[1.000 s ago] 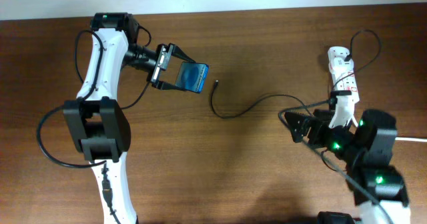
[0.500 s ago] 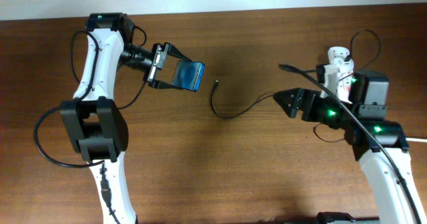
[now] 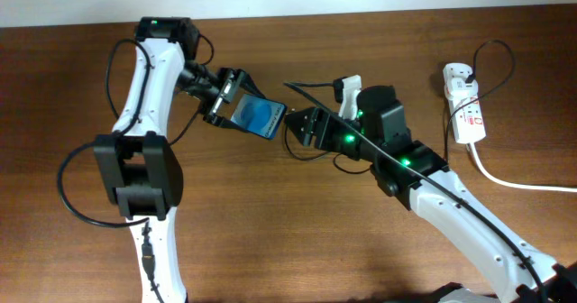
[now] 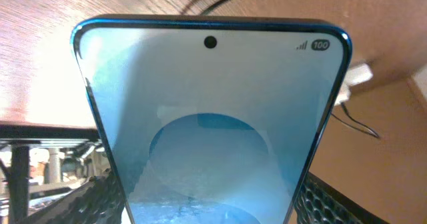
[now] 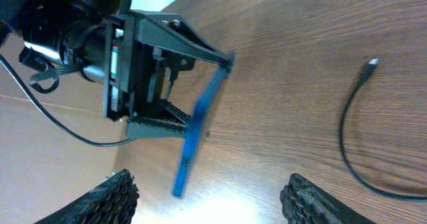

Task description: Plug charger to phone and switch on socket

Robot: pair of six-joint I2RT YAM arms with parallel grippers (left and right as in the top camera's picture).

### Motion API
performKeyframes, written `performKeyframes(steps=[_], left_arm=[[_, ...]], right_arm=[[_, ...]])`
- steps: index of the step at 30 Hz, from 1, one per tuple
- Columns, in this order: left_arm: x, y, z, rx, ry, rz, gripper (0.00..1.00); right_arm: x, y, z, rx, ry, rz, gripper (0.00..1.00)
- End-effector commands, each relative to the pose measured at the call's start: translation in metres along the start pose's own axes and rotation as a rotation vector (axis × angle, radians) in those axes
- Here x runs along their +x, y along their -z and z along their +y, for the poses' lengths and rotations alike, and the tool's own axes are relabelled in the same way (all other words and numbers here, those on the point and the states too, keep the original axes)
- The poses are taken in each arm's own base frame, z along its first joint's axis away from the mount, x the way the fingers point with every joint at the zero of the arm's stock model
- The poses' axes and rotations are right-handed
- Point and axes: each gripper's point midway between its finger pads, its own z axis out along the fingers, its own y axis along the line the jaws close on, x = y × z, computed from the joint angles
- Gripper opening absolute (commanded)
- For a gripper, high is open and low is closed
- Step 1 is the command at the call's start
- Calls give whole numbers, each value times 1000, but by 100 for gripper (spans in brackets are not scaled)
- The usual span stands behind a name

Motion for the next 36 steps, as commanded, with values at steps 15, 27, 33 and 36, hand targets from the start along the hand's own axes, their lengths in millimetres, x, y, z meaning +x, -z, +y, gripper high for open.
performKeyframes(steps=[15,27,33,36], left_arm=[[10,-26,-9,-78,-28,-104,0],[14,-27,-5,-96,-12,-94,0],[13,-27,-5,-96,-12,-94,0],[13,-27,-5,-95,-12,-94,0]], right_arm=[[12,-68,-26,100,-165,-71,31],[20,-79,-30,85,-165,-33,27],[23,-80,-29,76,-167,-17,10],[23,-80,-22,42,-161,-9,4]])
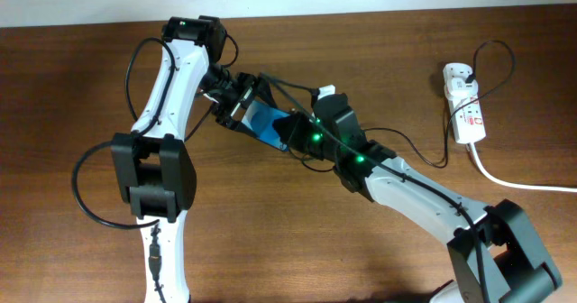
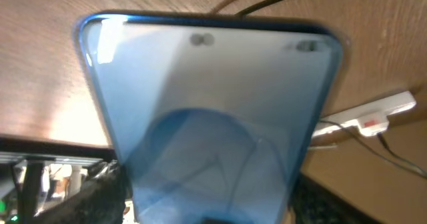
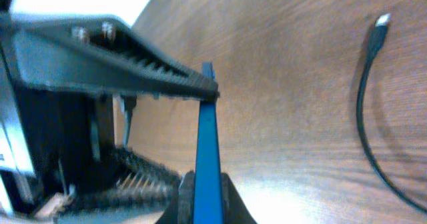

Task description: Plug charger to phone and switch on socket

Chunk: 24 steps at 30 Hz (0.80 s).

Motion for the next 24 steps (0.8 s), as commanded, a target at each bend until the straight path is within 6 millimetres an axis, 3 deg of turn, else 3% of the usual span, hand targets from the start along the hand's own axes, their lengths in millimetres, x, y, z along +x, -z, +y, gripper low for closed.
performKeyframes(steps=[1,3,5,9,11,13,15,16,17,20,22,24], left_arm=[[8,4,-4,17,1,11,0],[8,4,-5,17,1,11,2],[8,4,-4,17,1,11,13],[8,5,-4,18,1,11,14],[4,6,-10,42,-147,-5,17],[4,7,-32,135,-461,-9,21],[24,14,-56,293,-781,44,21],[33,17,-63,357,-871,68,25],[48,27,-75,475,-993,110,37],[68,52,-91,691,-1151,169,55],[69,64,-94,756,-1171,181,57],[75,79,-98,847,-1211,211,58]], right_arm=[[4,-4,11,-44,51,23,4],[4,-4,11,-44,51,24,4],[4,-3,11,-46,50,27,4],[-2,1,-5,-18,13,57,4],[-11,9,-15,0,7,63,4],[-32,28,-11,-15,26,19,4],[-50,49,-4,-26,43,-31,4],[-57,59,-3,-27,41,-53,4],[-69,76,2,-34,44,-92,4],[-96,118,20,-77,68,-206,4],[-114,141,25,-72,62,-307,4],[-130,149,26,-72,-15,-398,4]])
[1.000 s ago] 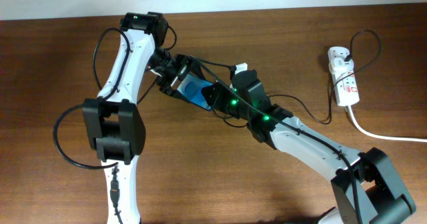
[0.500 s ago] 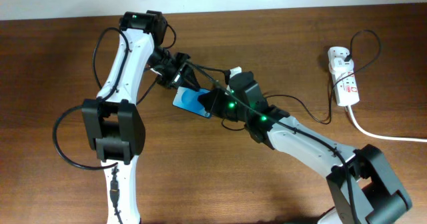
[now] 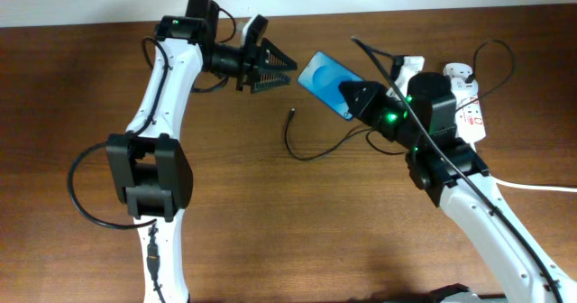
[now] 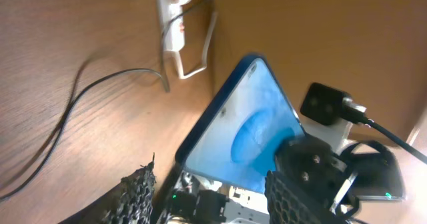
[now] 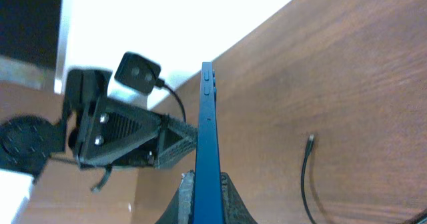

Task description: Plug charger to phone and switch on socket

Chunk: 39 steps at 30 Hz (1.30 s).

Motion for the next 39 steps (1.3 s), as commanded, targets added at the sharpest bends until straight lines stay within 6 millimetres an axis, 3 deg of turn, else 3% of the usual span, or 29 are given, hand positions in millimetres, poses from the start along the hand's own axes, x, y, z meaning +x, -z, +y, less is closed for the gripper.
performKeyframes(steps=[1,5,8,10,17,20,24,31,39], left_arm=[[-2,11,-34,176,-105,0,59],[-2,11,-34,178,-25,7,59],[-2,11,-35,179,29,12,59],[-4,12,-40,207,17,18,59],[-16,12,-44,204,50,14,56],[-23,13,-46,199,61,7,54],[-35,11,-43,161,108,-21,54],[-47,-10,-60,158,88,-22,55],[-57,-41,-69,118,129,-66,43]], right_arm=[[-30,7,14,-25,-81,-135,4],[-57,5,29,-116,-223,-251,4],[-66,1,37,-163,-310,-303,4],[-63,-7,44,-179,-317,-342,4],[-41,-35,39,-161,-498,-372,4],[-40,-40,37,-158,-505,-369,4],[-41,-38,47,-194,-513,-389,4],[-30,-44,57,-205,-515,-361,4],[-28,-47,54,-209,-575,-350,4]])
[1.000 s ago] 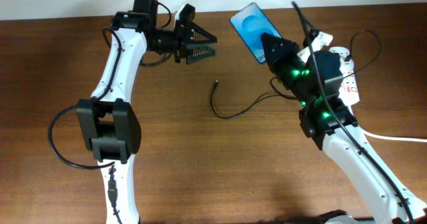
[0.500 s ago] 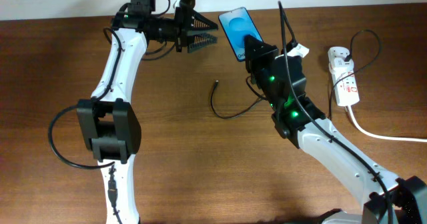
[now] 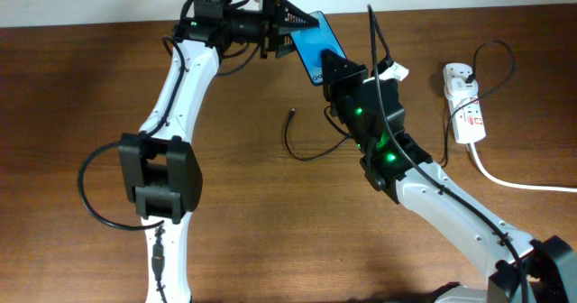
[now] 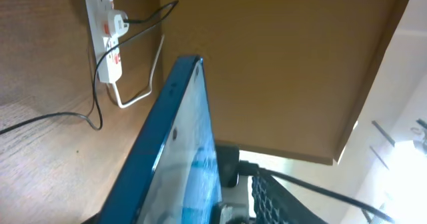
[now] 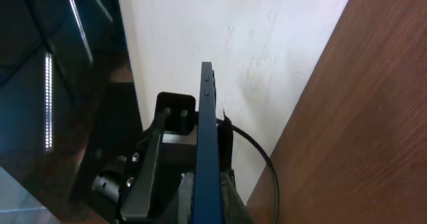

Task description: Plug charger to phone and switch on socket

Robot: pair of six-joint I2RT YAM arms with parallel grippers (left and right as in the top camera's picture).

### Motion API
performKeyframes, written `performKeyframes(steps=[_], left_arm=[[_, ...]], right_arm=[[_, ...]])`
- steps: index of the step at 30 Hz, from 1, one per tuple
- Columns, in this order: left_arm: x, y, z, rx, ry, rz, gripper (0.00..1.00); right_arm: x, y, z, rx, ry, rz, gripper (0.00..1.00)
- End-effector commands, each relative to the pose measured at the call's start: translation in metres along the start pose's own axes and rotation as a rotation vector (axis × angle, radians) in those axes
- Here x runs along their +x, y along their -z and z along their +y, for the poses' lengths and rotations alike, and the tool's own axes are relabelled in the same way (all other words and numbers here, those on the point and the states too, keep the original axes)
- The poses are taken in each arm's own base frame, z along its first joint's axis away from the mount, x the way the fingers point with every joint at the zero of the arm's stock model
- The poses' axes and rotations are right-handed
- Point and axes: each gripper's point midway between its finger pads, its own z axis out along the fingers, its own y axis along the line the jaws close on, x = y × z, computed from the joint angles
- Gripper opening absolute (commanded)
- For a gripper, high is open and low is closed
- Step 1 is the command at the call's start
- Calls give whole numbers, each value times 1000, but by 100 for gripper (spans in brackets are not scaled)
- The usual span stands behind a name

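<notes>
The blue phone is held up near the table's far edge, edge-on in the right wrist view. My right gripper is shut on its lower end. My left gripper stands open close against the phone's upper end; the phone fills the left wrist view, with one mesh finger beside it. The black charger cable lies loose on the table, its plug tip free. The white socket strip lies at the right, also in the left wrist view.
A white lead runs from the strip off the right edge. A black cable loops above the strip. The wall stands just behind the table's far edge, close to both grippers.
The phone, still in my right gripper, has gone from mid-right to the far edge and left. My open left gripper has moved up from clear of the phone to right beside its upper end.
First my left gripper held the phone low over the table with the right one open beside it. Then both were on it. Then the left was open and apart, the right alone holding the phone. Now the phone is up at the far edge, left gripper beside it.
</notes>
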Motion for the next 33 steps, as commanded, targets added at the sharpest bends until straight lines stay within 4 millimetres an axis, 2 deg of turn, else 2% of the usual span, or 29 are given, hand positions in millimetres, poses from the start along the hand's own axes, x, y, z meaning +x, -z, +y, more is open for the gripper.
performKeyframes(steps=[1,3,5,6,8,14,19,22,28,30,33], left_arm=[[-2,-16,-8,-18,25,-29,43],[-3,-28,-8,-31,27,-49,39],[-5,-32,-7,-41,26,-62,38],[-5,-32,-7,-43,26,-67,36],[-5,-32,-7,-43,26,-67,25],[-4,-34,-7,-41,71,-64,20],[1,-42,-8,-42,69,-48,2],[0,-42,-8,-42,69,-49,0],[-4,-34,-7,-41,71,-63,0],[-12,-20,-6,-39,73,-89,0],[-21,3,-5,-33,33,-118,0]], right_arm=[[2,-4,17,-42,-68,-2,4],[3,-11,2,-9,-96,-2,4],[4,-13,-2,-1,-94,-2,4],[4,-13,-1,-1,-94,-2,4],[3,-13,-1,-5,-95,-3,4],[3,-13,8,-41,-101,-3,4],[1,-13,8,-41,-101,-10,4],[1,-13,8,-41,-100,-10,4],[2,-13,5,-29,-97,-10,22],[2,-13,0,-9,-87,-10,31],[2,-13,-6,16,-79,-10,38]])
